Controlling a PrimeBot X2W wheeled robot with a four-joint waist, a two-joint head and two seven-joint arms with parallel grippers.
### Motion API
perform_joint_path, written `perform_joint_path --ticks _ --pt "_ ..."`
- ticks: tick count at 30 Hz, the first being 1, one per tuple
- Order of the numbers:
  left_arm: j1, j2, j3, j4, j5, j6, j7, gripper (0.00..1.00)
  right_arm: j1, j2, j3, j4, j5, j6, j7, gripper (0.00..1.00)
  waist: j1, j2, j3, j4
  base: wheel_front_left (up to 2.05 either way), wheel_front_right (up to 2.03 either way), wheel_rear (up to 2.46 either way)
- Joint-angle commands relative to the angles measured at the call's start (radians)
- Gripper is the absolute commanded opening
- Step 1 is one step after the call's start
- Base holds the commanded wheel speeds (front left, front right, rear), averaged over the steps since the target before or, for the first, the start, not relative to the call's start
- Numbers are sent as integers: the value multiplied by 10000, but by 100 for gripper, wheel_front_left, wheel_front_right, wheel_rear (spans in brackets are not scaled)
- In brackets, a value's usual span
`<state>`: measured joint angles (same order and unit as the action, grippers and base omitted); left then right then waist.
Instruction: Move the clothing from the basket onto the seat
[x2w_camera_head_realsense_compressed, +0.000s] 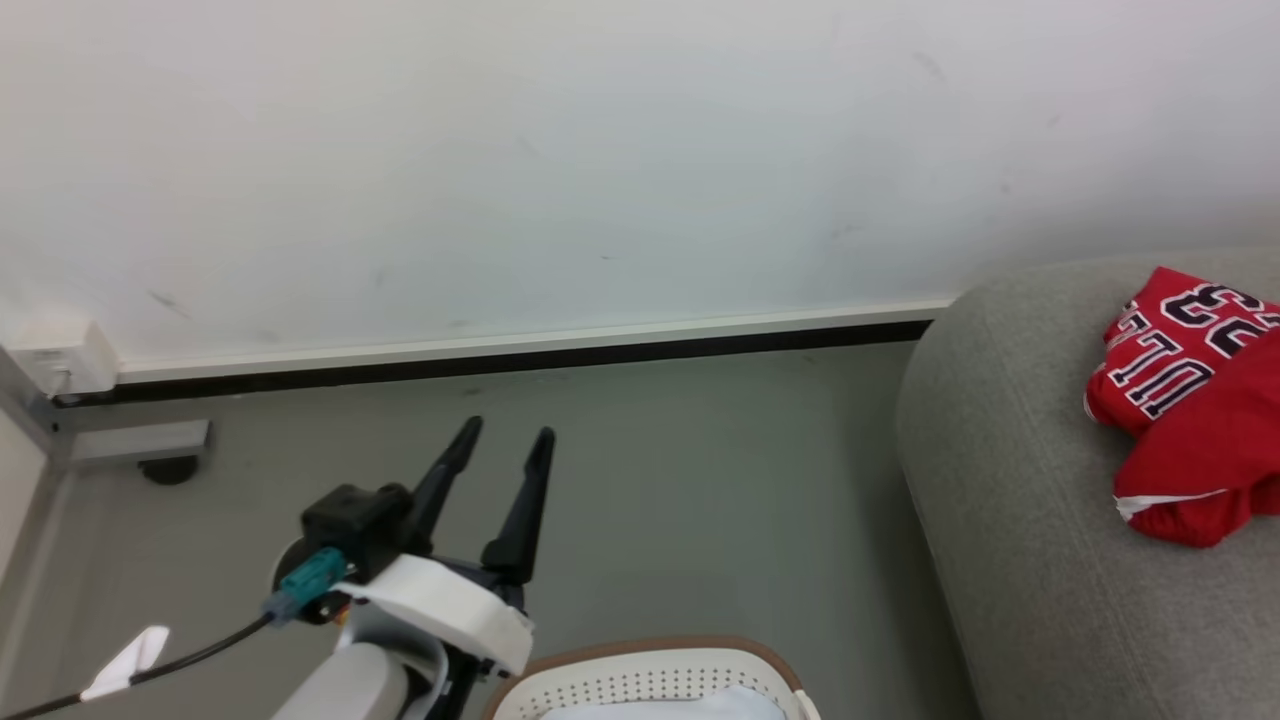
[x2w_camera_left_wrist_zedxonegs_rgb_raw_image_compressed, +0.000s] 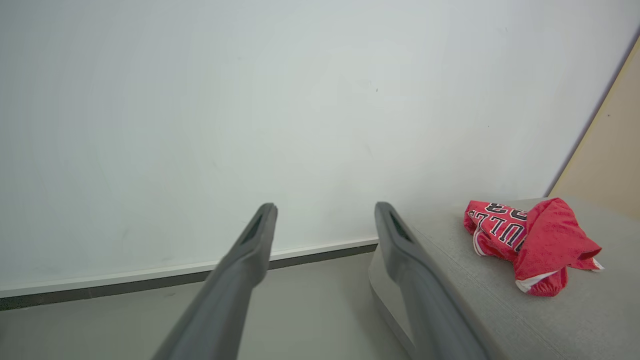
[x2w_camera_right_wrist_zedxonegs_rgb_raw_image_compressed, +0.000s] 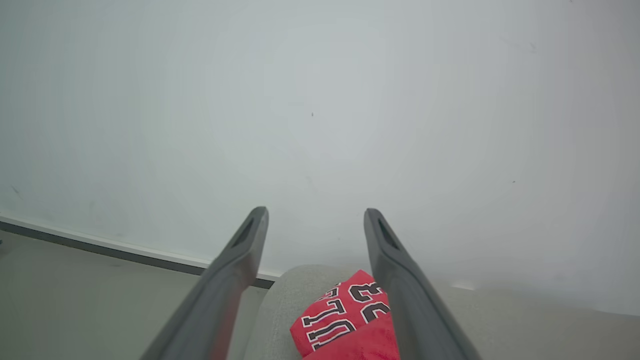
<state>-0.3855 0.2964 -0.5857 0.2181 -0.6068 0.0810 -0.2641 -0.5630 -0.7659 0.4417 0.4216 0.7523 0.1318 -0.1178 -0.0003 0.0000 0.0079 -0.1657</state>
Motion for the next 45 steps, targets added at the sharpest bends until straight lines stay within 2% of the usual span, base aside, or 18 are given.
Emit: perform_joint_path --ticks 1,7,15,19,23,29,37,45 --pt "301 110 288 -124 211 97 0 100 423 231 -318 -247 -183 -23 -272 100 3 0 -143 254 0 0 0" --pt "1123 181 1355 -415 608 365 -1 100 1741 1562 -1682 -972 -1221 -23 -998 100 3 0 -219 545 0 0 0" --pt "2469 -461 3071 -982 1224 363 -2 100 3839 3842 -3173 -2093 -2373 -23 -1409 100 3 0 -231 659 0 0 0" --pt "3081 -882 3754 -1154 1697 130 -2 100 4508 4636 -3252 -2361 -3045 -23 -1467 100 3 0 -213 621 0 0 0" --pt "3532 -1443 4533 -965 2126 -441 -2 100 4993 5370 -3332 -2564 -3786 -23 -1474 100 3 0 -202 600 0 0 0" --pt "3776 -1913 5016 -502 2874 -937 -2 100 5243 5879 -3389 -2676 -4384 -23 -1473 100 3 0 -223 572 0 0 0" --pt "3675 -2238 5406 -177 3342 -1410 -3 100 5191 6017 -3422 -2506 -4467 -23 -1475 100 3 0 -196 631 0 0 0" --pt "3558 -2384 5666 -32 3654 -1661 -3 100 5093 6059 -3456 -2480 -4348 -23 -1476 100 3 0 -185 679 0 0 0"
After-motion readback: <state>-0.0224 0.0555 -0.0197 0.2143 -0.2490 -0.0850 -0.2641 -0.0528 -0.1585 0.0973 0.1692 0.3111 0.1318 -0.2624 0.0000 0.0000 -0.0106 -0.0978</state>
